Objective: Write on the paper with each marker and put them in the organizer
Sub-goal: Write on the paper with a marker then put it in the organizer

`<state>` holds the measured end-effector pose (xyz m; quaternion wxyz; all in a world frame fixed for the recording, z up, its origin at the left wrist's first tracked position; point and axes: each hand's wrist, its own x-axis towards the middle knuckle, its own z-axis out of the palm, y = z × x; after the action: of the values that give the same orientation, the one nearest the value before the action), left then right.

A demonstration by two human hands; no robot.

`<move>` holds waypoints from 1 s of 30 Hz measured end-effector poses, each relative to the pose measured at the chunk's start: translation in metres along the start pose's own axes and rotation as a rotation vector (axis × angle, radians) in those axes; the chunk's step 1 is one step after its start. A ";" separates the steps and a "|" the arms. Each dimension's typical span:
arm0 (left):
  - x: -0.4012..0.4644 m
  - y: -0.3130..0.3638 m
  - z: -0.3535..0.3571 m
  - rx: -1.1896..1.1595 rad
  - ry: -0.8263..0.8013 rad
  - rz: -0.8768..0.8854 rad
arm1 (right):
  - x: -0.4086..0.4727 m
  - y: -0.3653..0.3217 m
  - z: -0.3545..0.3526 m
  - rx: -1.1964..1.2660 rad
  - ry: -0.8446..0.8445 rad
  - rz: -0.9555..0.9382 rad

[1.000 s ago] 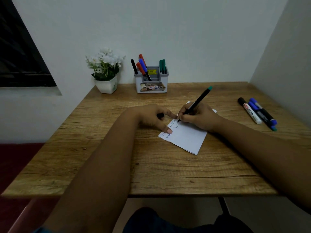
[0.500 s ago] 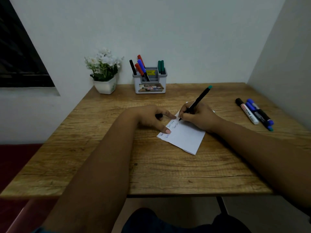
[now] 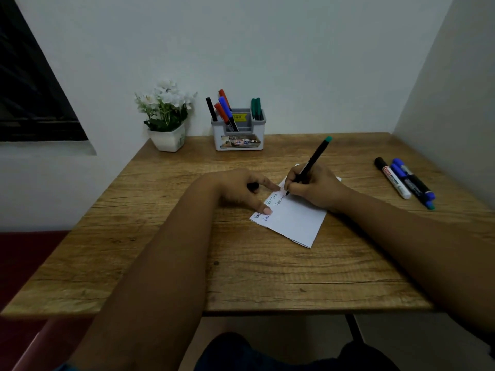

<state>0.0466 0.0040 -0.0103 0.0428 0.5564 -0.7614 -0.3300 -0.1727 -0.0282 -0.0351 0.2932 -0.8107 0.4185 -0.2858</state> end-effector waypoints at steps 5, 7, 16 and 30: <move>-0.002 -0.003 0.001 -0.112 0.126 -0.016 | 0.000 -0.004 -0.010 0.610 0.176 0.112; -0.002 -0.003 -0.001 -0.240 0.250 -0.018 | -0.001 -0.006 -0.015 0.688 0.219 0.121; 0.000 0.007 0.003 -0.423 0.335 0.022 | -0.010 -0.026 -0.017 0.963 0.033 0.109; -0.001 0.013 0.005 -0.211 0.322 0.064 | -0.011 -0.021 -0.005 0.741 0.099 0.081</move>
<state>0.0342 0.0091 -0.0070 0.2325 0.5698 -0.7233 -0.3132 -0.1711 -0.0098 -0.0191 0.5570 -0.6176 0.3323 -0.4448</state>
